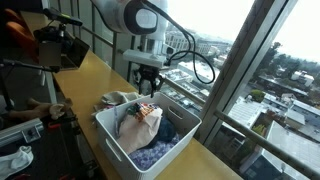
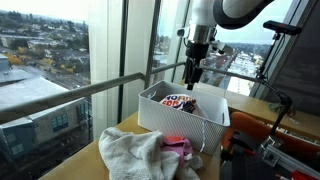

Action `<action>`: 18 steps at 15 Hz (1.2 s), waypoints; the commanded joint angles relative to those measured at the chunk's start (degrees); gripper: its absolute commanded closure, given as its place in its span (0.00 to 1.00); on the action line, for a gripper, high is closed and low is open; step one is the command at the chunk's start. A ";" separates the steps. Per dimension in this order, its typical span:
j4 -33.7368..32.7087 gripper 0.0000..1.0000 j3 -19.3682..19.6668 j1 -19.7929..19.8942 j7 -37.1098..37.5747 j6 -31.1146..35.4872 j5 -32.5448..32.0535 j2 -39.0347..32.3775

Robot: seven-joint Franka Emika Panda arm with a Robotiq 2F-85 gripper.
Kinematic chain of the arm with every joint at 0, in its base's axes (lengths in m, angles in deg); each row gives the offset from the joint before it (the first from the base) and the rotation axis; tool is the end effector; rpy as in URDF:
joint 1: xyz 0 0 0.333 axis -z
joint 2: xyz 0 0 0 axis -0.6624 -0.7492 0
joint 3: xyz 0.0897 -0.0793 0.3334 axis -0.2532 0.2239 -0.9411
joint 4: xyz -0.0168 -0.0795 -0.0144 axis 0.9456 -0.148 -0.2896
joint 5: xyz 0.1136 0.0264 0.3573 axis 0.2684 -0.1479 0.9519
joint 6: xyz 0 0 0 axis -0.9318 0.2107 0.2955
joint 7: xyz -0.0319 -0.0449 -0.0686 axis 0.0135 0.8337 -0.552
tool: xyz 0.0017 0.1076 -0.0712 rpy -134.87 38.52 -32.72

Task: Put the pile of cloths on the table into the white basket

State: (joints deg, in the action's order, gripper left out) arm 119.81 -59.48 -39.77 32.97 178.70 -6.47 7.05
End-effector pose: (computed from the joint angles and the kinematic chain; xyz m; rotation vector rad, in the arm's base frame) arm 0.5880 -0.0204 0.3723 2.8697 0.8934 -0.0331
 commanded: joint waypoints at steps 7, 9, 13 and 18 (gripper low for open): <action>5.15 0.00 -8.09 -9.21 0.18 11.75 -5.12 -0.10; 4.60 0.00 -8.91 -10.64 -0.02 15.77 -7.41 -4.88; 2.99 0.00 -8.81 -12.06 -0.73 22.07 -12.24 -13.29; -0.40 0.00 -8.90 -11.57 -2.63 24.98 -14.45 -22.27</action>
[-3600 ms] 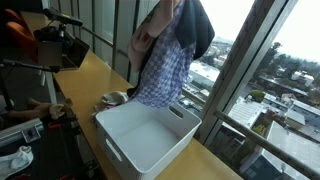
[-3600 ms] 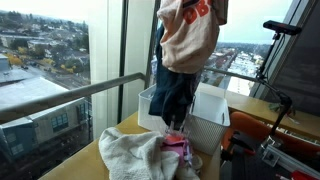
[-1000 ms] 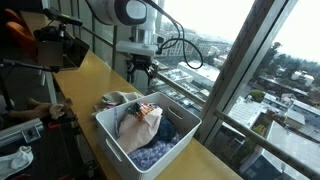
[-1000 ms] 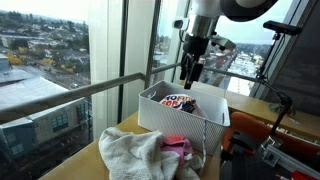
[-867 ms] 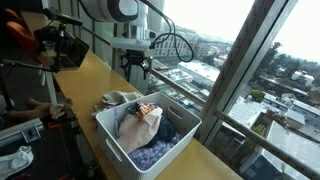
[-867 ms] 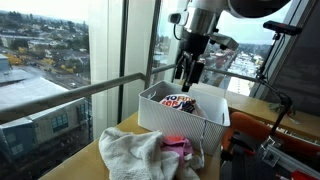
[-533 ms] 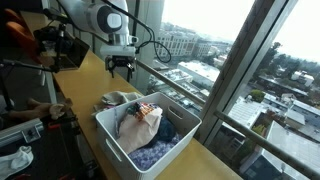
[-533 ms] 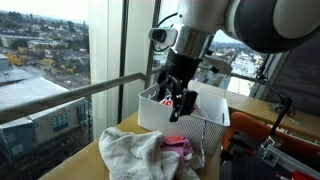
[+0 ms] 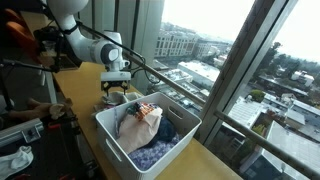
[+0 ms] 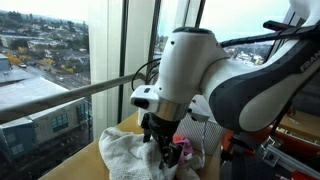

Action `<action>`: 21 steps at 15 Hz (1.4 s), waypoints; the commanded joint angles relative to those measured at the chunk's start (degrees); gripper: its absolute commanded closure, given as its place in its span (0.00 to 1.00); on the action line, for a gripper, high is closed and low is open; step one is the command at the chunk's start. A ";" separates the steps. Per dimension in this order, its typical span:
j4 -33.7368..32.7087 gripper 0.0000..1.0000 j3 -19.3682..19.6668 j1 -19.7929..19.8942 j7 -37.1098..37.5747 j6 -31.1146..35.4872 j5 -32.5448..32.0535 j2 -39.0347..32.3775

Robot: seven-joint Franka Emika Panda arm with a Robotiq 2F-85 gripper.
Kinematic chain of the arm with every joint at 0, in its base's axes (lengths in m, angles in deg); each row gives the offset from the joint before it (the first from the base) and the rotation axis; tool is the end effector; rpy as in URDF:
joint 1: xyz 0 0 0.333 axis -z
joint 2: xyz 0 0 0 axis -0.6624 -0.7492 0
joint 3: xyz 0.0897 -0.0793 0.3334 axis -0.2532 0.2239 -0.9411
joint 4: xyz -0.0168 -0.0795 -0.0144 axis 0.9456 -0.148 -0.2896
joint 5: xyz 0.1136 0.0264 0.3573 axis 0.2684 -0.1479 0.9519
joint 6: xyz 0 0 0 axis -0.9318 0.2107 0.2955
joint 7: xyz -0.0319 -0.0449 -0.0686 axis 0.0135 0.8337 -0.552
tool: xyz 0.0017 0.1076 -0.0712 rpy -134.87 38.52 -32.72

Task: Put the pile of cloths on the table into the white basket

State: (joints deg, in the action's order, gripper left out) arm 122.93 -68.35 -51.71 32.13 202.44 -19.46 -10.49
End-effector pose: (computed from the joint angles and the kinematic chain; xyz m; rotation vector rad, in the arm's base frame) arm 0.5703 0.2079 0.2081 2.4892 1.6992 0.1124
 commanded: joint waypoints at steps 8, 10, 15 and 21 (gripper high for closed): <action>-10.31 0.41 -0.29 1.60 -5.38 -0.25 -0.30 -14.23; -11.06 0.57 -0.37 2.09 -5.63 -0.59 -0.01 -14.29; -10.25 0.94 -0.50 3.49 -5.23 -2.60 0.84 -10.03; -6.64 1.00 -0.79 6.35 -5.60 -5.88 2.11 2.03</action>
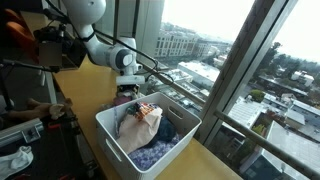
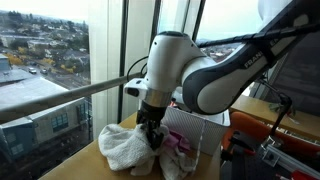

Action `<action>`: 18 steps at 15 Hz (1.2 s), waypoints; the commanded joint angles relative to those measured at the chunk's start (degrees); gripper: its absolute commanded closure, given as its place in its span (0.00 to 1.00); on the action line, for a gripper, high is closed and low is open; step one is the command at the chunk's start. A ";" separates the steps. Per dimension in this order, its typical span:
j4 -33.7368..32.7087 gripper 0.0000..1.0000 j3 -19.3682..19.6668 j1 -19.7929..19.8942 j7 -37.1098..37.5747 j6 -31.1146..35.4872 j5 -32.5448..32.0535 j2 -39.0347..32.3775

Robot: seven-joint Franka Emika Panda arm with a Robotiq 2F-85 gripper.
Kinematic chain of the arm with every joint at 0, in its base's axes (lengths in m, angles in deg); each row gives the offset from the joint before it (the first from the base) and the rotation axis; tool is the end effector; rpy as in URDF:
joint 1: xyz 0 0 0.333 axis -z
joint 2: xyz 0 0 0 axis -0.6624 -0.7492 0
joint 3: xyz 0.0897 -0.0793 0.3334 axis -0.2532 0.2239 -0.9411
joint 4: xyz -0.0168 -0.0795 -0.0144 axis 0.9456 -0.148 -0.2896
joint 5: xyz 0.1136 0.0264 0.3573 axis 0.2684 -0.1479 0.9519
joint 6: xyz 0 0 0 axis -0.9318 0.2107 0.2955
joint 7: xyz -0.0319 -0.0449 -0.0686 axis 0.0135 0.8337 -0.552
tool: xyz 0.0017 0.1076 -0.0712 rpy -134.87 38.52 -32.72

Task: Put the pile of cloths on the table into the white basket

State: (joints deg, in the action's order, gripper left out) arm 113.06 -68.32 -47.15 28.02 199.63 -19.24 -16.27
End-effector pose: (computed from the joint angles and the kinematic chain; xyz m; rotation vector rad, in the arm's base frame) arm 0.6328 0.1663 0.2040 2.5049 1.6470 0.1303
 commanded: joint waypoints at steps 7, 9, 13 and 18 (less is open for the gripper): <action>4.66 1.00 -0.01 5.42 -4.81 -7.31 7.46 20.23; 5.22 1.00 0.62 6.26 -6.00 -8.17 9.11 23.38; 4.85 1.00 2.74 7.52 -7.41 -10.01 10.82 29.08; 2.81 1.00 7.22 8.62 -7.76 -13.29 9.88 33.71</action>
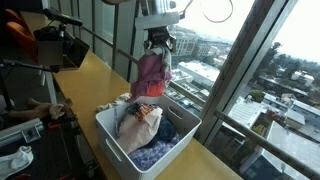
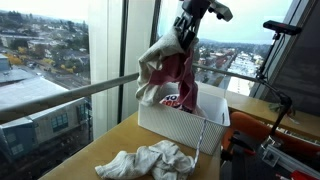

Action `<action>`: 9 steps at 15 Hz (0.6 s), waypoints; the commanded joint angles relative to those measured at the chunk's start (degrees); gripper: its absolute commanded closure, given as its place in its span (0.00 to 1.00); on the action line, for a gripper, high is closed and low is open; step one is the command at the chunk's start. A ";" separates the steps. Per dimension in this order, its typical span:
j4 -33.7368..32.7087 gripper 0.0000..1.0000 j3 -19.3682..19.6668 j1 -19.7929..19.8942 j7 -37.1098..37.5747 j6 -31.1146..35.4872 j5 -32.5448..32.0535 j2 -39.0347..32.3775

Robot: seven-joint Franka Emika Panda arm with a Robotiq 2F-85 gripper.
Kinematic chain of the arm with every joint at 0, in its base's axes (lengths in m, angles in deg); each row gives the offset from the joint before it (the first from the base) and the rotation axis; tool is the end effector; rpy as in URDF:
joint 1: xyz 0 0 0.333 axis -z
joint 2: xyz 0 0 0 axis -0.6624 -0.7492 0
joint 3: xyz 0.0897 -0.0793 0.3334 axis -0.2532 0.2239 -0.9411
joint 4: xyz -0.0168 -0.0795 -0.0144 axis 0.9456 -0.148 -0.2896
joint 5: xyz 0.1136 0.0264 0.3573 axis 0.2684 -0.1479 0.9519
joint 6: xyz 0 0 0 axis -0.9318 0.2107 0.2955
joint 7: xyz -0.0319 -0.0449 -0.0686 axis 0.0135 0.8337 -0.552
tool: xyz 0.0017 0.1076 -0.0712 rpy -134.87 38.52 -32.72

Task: Put the pile of cloths on the table into the white basket

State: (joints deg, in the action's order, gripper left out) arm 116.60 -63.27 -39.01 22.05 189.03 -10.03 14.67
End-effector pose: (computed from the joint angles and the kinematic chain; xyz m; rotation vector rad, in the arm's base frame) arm 0.6074 0.0140 0.4981 2.5397 1.2058 0.4292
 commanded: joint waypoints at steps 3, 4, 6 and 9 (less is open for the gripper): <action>-0.62 1.00 4.26 0.80 -1.64 -2.65 0.28 2.38; -0.40 1.00 4.76 0.84 -1.62 -2.35 0.33 1.87; 0.53 1.00 5.35 0.96 -1.68 -1.46 0.68 0.45; 2.47 1.00 5.77 1.41 -2.00 -0.10 1.21 -2.48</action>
State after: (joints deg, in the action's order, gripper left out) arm 118.08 -57.90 -38.11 21.52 187.56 -10.05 14.52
